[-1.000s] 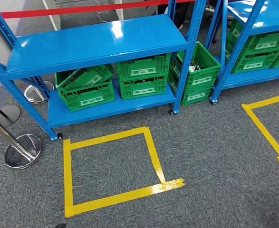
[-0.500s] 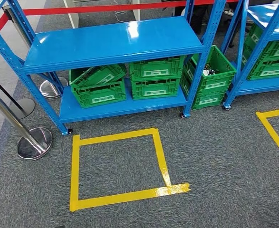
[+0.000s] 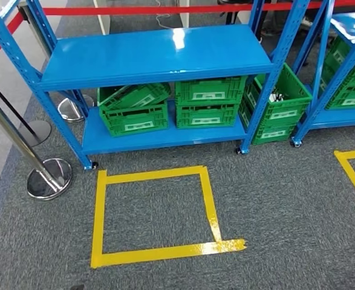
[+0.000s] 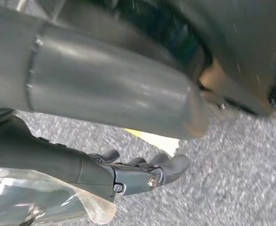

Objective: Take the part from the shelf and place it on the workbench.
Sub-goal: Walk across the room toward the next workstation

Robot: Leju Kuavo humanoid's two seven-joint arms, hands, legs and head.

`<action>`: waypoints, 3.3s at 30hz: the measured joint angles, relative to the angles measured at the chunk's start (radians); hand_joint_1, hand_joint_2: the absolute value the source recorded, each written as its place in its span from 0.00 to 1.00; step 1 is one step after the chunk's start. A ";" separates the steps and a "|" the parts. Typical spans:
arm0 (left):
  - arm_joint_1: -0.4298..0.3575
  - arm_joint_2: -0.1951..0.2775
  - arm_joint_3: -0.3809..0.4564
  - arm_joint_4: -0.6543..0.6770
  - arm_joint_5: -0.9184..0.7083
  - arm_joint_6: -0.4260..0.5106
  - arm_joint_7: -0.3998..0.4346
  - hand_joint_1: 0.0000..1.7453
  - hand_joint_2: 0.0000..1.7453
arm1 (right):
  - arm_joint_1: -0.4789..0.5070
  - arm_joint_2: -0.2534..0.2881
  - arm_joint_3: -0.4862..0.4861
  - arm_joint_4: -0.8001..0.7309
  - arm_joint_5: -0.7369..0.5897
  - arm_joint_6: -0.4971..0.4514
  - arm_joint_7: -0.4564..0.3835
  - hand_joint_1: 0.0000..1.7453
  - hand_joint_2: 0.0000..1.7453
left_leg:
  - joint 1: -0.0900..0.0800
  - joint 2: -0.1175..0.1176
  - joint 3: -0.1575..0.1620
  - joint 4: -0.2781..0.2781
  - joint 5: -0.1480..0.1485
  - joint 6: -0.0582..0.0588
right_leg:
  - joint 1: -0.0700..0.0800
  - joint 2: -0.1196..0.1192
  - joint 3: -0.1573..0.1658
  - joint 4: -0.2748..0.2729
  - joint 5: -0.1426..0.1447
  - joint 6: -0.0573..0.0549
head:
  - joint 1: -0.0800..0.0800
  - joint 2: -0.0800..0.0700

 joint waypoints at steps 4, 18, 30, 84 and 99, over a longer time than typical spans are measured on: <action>0.000 0.001 0.000 0.000 0.000 0.000 -0.002 0.00 0.00 | 0.001 -0.001 -0.003 0.000 -0.002 0.000 -0.001 0.00 0.00 | 0.003 0.003 -0.011 0.035 -0.025 -0.016 | -0.002 -0.004 0.008 -0.006 -0.003 -0.025 | -0.005 0.000; 0.003 0.003 0.000 0.000 0.000 0.000 -0.002 0.00 0.00 | -0.003 0.000 -0.013 0.000 -0.002 0.001 -0.001 0.00 0.00 | -0.003 0.013 -0.034 0.005 0.027 0.009 | 0.006 -0.017 0.048 -0.013 -0.039 -0.008 | -0.010 0.000; 0.002 -0.001 0.000 0.000 -0.002 -0.005 -0.007 0.00 0.00 | -0.001 0.000 -0.020 0.001 -0.006 0.002 -0.004 0.00 0.00 | 0.000 0.007 -0.002 0.001 0.000 0.003 | -0.001 -0.006 -0.006 0.006 0.003 0.006 | -0.004 0.000; 0.001 -0.014 0.000 0.000 -0.005 -0.014 -0.025 0.00 0.00 | -0.002 -0.002 -0.046 0.001 -0.021 0.037 -0.004 0.00 0.00 | 0.004 0.014 -0.031 -0.002 0.024 0.025 | -0.001 -0.008 -0.090 0.218 -0.134 0.011 | 0.000 0.000; 0.001 -0.015 0.000 0.000 -0.006 -0.014 -0.030 0.00 0.00 | -0.001 -0.002 -0.050 0.001 -0.021 0.039 -0.004 0.00 0.00 | 0.005 0.013 -0.112 0.219 -0.103 -0.028 | -0.003 -0.011 0.020 -0.020 -0.006 -0.037 | -0.010 0.000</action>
